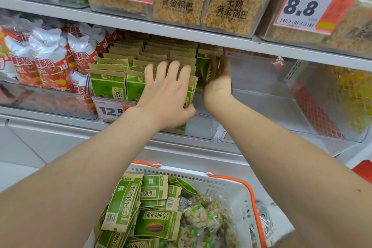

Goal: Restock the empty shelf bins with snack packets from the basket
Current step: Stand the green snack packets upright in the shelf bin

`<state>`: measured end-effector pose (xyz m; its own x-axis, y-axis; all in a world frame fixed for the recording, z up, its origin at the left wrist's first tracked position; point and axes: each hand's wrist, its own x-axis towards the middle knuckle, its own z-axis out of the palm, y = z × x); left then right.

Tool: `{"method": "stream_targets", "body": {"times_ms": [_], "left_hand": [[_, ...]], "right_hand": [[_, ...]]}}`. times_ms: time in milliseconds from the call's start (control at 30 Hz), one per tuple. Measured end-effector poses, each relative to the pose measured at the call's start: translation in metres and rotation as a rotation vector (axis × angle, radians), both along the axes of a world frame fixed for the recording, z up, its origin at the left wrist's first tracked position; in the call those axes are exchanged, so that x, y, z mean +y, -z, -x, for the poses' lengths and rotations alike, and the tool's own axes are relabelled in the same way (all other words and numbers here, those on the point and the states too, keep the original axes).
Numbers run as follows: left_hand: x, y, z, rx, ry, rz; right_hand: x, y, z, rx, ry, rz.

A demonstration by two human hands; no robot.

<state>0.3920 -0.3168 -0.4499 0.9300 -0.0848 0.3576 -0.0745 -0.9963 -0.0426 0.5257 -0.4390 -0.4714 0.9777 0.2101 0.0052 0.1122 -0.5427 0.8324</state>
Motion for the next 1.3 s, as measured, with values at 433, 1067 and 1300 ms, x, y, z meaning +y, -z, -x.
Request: {"method": "stream_targets", "body": {"times_ms": [433,1067,1300], "left_hand": [[0.000,-0.010,0.034,-0.215,0.011,0.052],[0.020,0.025,0.070,1.020,-0.044,-0.126],[0.017,0.060,0.070,1.144,-0.060,-0.335]], "right_hand": [[-0.022,-0.049,0.097,0.068,-0.290,-0.469],[-0.010,0.008,0.164,0.666,-0.561,-0.492],[0.007,0.090,0.177,0.869,-0.458,-0.282]]}}
